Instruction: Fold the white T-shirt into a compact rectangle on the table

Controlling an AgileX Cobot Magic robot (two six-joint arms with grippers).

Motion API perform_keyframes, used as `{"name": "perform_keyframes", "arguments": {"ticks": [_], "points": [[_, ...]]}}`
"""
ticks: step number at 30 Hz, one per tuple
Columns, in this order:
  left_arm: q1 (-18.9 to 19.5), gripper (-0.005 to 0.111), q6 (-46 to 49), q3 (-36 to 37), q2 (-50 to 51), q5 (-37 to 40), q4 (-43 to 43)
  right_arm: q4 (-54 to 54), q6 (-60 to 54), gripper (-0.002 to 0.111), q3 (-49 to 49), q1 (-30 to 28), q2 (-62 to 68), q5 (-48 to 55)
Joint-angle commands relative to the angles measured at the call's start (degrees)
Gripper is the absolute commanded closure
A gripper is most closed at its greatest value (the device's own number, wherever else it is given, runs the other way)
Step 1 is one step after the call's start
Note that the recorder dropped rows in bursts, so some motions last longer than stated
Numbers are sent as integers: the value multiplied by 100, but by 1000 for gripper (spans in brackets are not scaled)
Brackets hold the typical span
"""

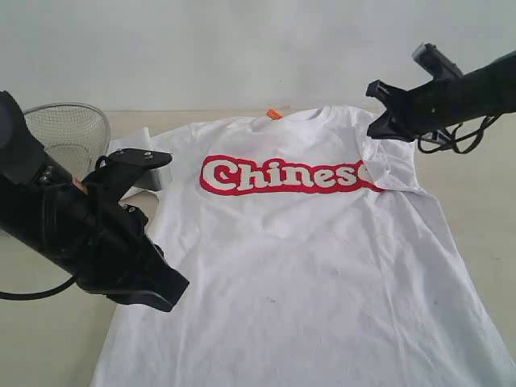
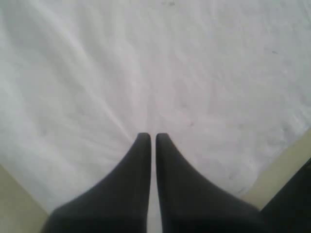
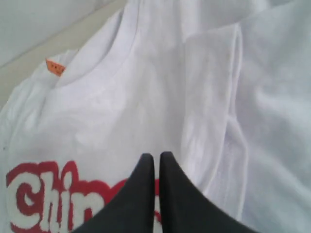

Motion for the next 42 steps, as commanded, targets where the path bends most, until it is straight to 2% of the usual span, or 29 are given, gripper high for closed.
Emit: {"name": "perform_keyframes", "arguments": {"ticks": [1, 7, 25, 42], "points": [[-16, 102, -13, -32, -16, -44, -5, -387, -123, 108, -29, -160, -6, -401], [-16, 102, -13, -32, -16, -44, -5, -504, -123, 108, -29, -149, 147, -728], [-16, 102, -13, -32, -16, -84, -5, -622, -149, 108, -29, -139, 551, -470], [-16, 102, -13, -32, -16, -84, -5, -415, -225, 108, -101, 358, 181, -422]]}}
